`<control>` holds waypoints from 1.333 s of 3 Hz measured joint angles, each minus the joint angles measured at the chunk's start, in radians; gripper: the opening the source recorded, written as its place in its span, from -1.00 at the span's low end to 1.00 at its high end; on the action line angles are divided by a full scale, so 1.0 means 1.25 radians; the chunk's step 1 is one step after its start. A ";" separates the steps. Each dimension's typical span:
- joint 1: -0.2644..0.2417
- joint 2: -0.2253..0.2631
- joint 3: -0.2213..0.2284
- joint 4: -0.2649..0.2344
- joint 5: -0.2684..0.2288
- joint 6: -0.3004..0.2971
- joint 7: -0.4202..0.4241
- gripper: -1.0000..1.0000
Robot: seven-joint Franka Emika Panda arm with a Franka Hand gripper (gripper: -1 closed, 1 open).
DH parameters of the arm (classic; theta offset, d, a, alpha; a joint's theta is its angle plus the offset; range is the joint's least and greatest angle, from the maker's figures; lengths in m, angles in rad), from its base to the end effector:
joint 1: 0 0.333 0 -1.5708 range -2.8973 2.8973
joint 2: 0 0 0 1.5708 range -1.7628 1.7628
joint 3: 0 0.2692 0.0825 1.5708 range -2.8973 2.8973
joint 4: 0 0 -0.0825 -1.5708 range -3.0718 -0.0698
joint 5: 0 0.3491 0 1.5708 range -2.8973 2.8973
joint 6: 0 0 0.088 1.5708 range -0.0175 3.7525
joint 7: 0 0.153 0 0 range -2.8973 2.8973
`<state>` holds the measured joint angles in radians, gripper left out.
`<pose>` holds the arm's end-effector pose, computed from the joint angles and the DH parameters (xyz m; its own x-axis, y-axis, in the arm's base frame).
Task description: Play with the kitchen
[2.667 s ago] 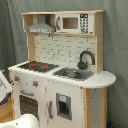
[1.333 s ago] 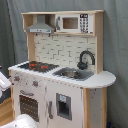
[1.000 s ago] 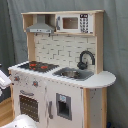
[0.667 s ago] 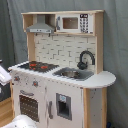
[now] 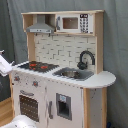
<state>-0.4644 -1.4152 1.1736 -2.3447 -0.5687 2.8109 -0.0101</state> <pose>0.2645 0.4256 0.5178 0.0905 0.9888 -0.1191 -0.2020 0.1353 0.9700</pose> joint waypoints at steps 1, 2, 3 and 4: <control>0.000 -0.029 0.058 -0.047 -0.002 -0.027 -0.002 1.00; -0.001 -0.059 0.096 -0.097 -0.002 0.004 0.030 1.00; -0.004 -0.067 0.138 -0.156 -0.002 0.048 0.055 1.00; -0.026 -0.064 0.180 -0.193 -0.002 0.091 0.097 1.00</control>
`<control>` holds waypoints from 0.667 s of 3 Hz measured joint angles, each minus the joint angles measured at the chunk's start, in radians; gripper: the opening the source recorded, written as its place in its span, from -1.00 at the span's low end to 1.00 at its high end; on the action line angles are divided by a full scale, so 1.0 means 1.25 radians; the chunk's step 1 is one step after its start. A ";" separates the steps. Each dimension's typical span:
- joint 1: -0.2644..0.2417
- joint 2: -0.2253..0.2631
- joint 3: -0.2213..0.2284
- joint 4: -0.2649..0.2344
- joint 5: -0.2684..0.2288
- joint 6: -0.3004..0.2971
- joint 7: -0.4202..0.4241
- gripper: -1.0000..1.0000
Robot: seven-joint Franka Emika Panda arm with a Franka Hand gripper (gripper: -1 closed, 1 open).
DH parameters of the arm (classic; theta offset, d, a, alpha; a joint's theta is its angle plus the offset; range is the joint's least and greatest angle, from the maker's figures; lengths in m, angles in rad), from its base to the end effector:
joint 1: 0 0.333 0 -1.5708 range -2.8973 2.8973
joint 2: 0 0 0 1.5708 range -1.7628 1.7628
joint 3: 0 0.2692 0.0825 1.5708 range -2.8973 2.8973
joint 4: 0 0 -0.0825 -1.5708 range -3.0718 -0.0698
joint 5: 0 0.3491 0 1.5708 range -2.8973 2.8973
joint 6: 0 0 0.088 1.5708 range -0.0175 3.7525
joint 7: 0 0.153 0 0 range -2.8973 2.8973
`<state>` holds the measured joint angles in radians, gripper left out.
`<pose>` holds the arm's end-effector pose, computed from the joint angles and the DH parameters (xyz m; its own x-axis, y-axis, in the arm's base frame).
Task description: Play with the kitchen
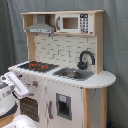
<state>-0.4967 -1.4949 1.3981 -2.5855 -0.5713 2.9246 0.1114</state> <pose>0.3139 0.3549 0.3765 0.1730 0.9512 -0.2554 -0.0626 0.2694 0.9610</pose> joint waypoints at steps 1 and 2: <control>-0.045 -0.001 0.040 -0.001 0.000 0.035 0.049 1.00; -0.091 -0.001 0.043 0.004 0.000 0.093 0.080 1.00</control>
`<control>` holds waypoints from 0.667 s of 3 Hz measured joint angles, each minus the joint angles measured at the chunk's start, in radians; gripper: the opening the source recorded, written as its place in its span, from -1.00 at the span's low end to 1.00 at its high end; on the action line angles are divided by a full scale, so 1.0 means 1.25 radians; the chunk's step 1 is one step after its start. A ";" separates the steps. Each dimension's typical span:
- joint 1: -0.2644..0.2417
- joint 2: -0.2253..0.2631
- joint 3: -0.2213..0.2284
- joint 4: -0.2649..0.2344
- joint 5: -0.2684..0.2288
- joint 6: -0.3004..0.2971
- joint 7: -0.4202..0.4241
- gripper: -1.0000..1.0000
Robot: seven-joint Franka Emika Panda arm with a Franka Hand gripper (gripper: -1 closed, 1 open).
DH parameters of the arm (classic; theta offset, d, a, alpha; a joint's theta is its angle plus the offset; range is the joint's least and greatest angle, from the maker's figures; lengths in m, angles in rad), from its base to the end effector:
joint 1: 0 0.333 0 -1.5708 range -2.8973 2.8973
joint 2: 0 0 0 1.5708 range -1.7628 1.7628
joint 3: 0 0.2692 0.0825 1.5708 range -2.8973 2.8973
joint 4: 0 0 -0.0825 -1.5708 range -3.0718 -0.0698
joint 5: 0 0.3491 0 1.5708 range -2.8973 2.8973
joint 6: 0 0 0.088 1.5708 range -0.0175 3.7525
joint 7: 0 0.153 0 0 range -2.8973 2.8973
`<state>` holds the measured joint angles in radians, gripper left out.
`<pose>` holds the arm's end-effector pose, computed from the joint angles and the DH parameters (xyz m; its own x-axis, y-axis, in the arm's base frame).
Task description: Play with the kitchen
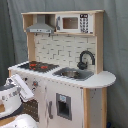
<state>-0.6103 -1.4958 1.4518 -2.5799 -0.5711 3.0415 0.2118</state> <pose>0.3448 0.3407 0.3441 0.1490 0.9652 -0.2150 -0.0091 0.2187 0.9757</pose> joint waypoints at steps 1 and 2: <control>-0.043 -0.001 -0.004 0.001 0.001 0.076 0.003 1.00; -0.061 -0.002 -0.024 0.000 0.001 0.156 0.004 1.00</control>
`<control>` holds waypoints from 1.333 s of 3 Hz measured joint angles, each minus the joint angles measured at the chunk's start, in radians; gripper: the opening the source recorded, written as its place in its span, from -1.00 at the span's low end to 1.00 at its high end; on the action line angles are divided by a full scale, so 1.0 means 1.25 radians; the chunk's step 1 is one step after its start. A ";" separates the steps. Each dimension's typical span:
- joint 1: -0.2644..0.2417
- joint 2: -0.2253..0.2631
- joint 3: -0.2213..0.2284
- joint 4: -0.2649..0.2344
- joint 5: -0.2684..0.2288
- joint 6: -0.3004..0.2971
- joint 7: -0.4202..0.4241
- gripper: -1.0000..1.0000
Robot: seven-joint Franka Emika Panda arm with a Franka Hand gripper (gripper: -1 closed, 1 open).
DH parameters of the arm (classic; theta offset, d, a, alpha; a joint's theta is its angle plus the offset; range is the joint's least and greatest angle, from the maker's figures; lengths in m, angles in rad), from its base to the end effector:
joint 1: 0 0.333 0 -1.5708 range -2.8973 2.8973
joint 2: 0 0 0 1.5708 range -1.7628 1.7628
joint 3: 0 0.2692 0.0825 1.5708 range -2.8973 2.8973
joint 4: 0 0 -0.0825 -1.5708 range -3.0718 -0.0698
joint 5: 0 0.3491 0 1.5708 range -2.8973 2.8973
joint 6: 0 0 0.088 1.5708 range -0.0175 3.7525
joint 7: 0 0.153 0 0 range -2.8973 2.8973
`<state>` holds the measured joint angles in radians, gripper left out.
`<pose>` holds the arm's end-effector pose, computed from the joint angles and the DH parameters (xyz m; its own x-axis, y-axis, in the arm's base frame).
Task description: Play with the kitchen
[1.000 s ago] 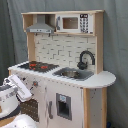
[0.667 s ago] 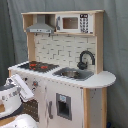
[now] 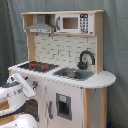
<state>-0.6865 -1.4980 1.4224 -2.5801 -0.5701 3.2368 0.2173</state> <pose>0.3569 0.3416 0.3463 0.0397 0.9815 -0.1872 0.0286 0.1861 0.9821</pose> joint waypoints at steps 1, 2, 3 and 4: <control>-0.029 -0.002 -0.009 -0.019 0.000 0.073 0.000 1.00; -0.076 -0.003 -0.007 -0.032 0.001 0.143 0.000 1.00; -0.092 -0.010 0.007 -0.019 0.071 0.174 0.000 1.00; -0.111 -0.010 0.042 -0.020 0.145 0.172 0.000 1.00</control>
<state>-0.8257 -1.5105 1.4748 -2.6055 -0.3895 3.4523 0.2172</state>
